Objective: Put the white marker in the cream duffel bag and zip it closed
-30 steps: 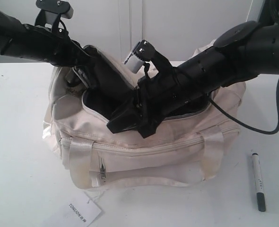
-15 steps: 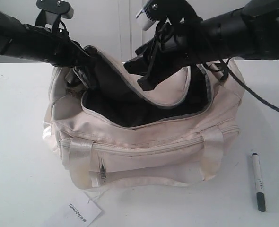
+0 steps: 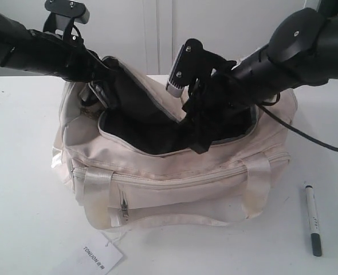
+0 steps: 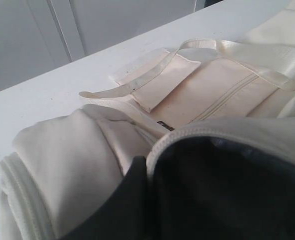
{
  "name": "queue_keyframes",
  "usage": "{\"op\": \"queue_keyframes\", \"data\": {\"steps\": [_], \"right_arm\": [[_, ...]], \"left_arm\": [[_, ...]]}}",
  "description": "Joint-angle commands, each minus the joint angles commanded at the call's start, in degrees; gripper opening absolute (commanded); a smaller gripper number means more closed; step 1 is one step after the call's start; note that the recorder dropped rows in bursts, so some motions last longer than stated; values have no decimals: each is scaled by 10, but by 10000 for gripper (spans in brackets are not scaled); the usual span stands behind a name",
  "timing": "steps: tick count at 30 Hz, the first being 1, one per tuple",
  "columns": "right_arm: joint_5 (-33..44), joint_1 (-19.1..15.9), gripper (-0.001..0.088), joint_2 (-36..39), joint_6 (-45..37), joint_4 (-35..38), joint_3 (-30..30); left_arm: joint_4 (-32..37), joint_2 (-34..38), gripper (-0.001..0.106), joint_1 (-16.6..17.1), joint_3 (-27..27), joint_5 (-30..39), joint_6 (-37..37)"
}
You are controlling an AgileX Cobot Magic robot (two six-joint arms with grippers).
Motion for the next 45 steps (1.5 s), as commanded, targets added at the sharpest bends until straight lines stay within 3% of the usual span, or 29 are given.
{"op": "queue_keyframes", "data": {"steps": [2, 3, 5, 8, 15, 21, 32, 40, 45], "right_arm": [[-6, 0, 473, 7, 62, -54, 0], [-13, 0, 415, 9, 92, -77, 0], [-37, 0, 202, 8, 147, -104, -1], [-59, 0, 4, 1, 168, -105, -2], [-19, 0, 0, -34, 214, -100, -37], [63, -11, 0, -40, 268, -88, -112], [214, -114, 0, 13, 322, 52, -242], [233, -177, 0, 85, 343, 122, -264], [228, -194, 1, 112, 357, 132, -264]], "left_arm": [[0, 0, 0, 0, 0, 0, 0], [0, 0, 0, 0, 0, 0, 0], [0, 0, 0, 0, 0, 0, 0], [0, 0, 0, 0, 0, 0, 0], [0, 0, 0, 0, 0, 0, 0], [0, 0, 0, 0, 0, 5, 0], [0, 0, 0, 0, 0, 12, 0], [0, 0, 0, 0, 0, 12, 1], [0, 0, 0, 0, 0, 12, 1]]}}
